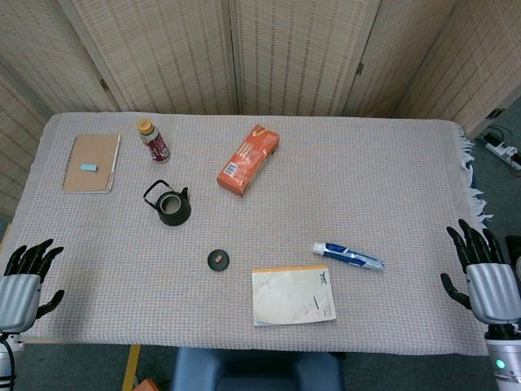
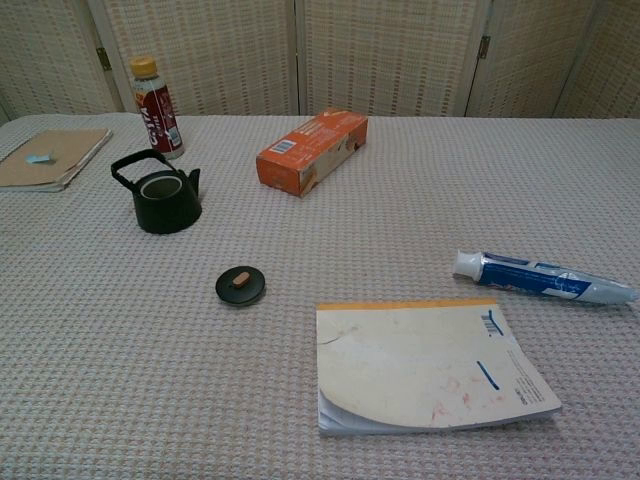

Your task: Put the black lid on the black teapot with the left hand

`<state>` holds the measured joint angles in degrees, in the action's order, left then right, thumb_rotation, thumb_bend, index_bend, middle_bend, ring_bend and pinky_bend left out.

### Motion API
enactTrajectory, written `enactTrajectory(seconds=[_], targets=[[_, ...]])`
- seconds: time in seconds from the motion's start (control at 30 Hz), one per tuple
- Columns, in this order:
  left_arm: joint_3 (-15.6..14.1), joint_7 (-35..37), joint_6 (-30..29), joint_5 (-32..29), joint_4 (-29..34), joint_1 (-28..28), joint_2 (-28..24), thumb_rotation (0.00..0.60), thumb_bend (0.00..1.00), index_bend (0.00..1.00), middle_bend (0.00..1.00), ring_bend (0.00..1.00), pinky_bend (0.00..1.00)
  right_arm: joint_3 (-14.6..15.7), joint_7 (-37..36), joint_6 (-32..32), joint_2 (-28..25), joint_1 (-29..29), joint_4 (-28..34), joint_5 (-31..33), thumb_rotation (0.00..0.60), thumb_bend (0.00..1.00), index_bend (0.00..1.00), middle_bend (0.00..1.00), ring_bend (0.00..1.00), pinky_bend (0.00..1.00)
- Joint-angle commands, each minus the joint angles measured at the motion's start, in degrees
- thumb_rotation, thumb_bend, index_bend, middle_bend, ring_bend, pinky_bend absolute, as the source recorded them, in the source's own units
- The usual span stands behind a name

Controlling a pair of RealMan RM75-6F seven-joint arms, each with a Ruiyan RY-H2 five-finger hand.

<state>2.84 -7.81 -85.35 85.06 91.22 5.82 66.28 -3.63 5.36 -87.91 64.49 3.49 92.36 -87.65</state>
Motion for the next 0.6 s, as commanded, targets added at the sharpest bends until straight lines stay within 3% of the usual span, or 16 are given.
enactTrajectory(seconds=[0.03,0.4,0.6], targets=[[0.03,0.09,0.2,-0.05,-0.37,0.01,0.19,0.6,0.22,0.15,0.06,0.1,0.07,0.07,-0.28,-0.12,-0.11,-0.13,0.02,-0.1,0.6,0.37,0.0,0.0,0.09,0.01],[0.31,2.09,-0.09,1.61,-1.94,0.83,0.77,0.6,0.22,0.17,0.08,0.13,0.12,0.06,-1.14,-0.76,-0.45,-0.44,0.05,-0.63,0.6,0.37,0.0,0.0,0.09,0.02],[0.7,6.51,0.43,5.87,-5.62,3.73,2.14,0.6,0.22,0.24,0.14,0.23,0.24,0.05,-1.15,-1.38,-0.66,-0.49,0.41,-1.53,0.6,0.37,0.0,0.0,0.1,0.02]])
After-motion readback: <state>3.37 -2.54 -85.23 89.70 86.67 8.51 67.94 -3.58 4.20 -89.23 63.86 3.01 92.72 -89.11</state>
